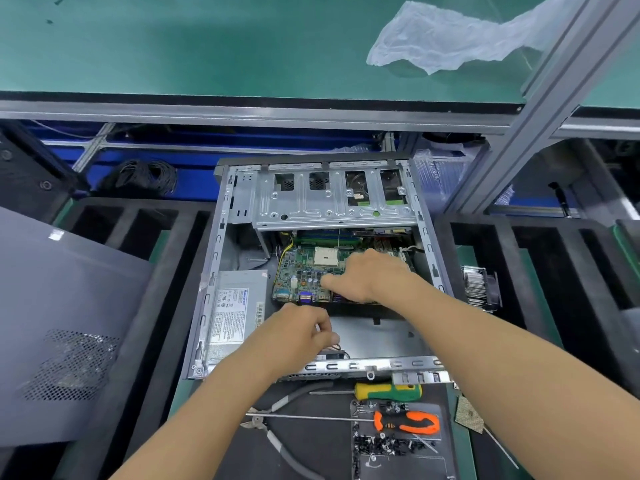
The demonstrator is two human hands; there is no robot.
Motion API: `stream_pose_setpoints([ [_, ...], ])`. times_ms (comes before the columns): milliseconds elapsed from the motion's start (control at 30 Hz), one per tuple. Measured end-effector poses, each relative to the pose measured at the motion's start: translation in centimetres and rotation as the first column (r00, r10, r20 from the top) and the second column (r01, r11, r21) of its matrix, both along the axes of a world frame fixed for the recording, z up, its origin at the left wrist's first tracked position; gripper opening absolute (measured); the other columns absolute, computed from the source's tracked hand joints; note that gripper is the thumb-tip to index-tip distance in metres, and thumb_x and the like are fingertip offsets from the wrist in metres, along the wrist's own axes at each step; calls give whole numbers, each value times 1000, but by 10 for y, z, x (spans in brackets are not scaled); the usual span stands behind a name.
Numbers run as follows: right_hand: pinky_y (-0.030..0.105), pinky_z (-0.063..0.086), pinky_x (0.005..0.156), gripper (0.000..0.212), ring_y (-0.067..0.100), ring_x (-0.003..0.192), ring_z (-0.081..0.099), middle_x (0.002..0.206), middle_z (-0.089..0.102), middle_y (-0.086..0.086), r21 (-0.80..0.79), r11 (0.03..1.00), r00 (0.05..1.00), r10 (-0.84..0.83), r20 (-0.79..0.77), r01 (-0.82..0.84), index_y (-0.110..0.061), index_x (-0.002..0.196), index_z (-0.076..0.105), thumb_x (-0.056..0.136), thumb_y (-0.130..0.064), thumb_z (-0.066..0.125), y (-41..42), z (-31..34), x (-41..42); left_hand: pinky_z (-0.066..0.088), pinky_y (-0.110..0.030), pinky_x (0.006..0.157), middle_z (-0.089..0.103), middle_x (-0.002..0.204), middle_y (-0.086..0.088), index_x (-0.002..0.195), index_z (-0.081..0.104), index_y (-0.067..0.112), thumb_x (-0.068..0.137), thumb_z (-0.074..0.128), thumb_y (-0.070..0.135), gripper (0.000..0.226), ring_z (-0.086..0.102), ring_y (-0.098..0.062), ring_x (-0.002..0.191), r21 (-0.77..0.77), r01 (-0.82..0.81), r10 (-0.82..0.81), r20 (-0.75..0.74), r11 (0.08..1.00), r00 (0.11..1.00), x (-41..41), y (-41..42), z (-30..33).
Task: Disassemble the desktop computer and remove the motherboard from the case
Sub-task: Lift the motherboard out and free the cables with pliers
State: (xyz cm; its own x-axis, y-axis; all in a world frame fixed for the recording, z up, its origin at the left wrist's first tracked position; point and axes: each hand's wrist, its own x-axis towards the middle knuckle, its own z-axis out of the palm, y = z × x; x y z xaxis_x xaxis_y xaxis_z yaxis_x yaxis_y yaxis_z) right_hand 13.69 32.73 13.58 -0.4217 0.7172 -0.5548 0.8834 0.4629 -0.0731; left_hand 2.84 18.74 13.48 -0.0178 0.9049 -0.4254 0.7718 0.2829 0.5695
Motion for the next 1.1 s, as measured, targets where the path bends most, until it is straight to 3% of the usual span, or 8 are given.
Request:
stream_pose_setpoints([
  [67,36,47,74,69,29,90,59,101,57,5,-28,1000,1000,14,19,-13,-16,96,57,79,-78,32,2,6,0,50,-32,73,66,83,3,88,62,28,91,61,43,15,59,-15,80,37,23,-21,-53,999,998,0,-3,3],
  [167,34,47,73,72,26,87,59,97,55,3,-36,999,998,40,45,-38,-17,100,62,80,-78,30,2,13,3,50,-33,76,65,86,9,87,60,28,88,64,45,17,60,-16,84,207,117,-71,-217,971,974,-3,-5,10],
  [300,34,47,71,73,23,80,58,90,57,3,-51,996,996,71,53,-68,-17,89,64,80,-79,27,-4,18,6,45,-29,71,55,80,6,87,65,16,73,81,36,29,50,-16,76,591,234,-33,-330,772,943,-13,-3,13],
  [467,34,47,71,74,24,80,59,90,55,3,-50,997,997,61,56,-59,-15,84,59,78,-80,25,-7,27,9,35,-31,90,62,106,5,118,63,20,70,82,45,57,53,-19,102,518,236,-12,-399,822,917,-25,-5,1],
  [567,34,46,70,70,26,86,59,96,55,5,-32,997,996,76,50,-75,-18,93,61,80,-76,25,-12,29,14,31,-29,88,66,100,7,107,69,19,75,81,39,40,57,-21,99,537,236,-16,-381,810,924,-29,-6,-5],
  [800,36,41,70,74,29,100,56,121,56,8,13,993,992,117,55,-118,-19,119,61,84,-72,23,-27,21,26,51,-40,70,66,80,0,81,73,10,64,89,19,25,61,-26,81,538,326,-142,-355,777,924,-26,-8,-11],
  [967,36,43,69,71,29,95,55,105,54,6,34,994,995,99,30,-100,-20,115,61,82,-71,25,-31,18,29,52,-38,74,61,81,-1,83,70,10,72,83,23,21,57,-23,82,464,318,-175,-326,826,929,-28,-4,-10],
  [1100,33,40,63,65,27,87,52,95,48,4,25,997,997,72,5,-72,-20,112,59,82,-68,26,-41,10,30,41,-30,85,55,93,4,94,69,18,80,75,41,28,49,-17,93,320,354,-232,-362,879,903,-27,3,-14],
])
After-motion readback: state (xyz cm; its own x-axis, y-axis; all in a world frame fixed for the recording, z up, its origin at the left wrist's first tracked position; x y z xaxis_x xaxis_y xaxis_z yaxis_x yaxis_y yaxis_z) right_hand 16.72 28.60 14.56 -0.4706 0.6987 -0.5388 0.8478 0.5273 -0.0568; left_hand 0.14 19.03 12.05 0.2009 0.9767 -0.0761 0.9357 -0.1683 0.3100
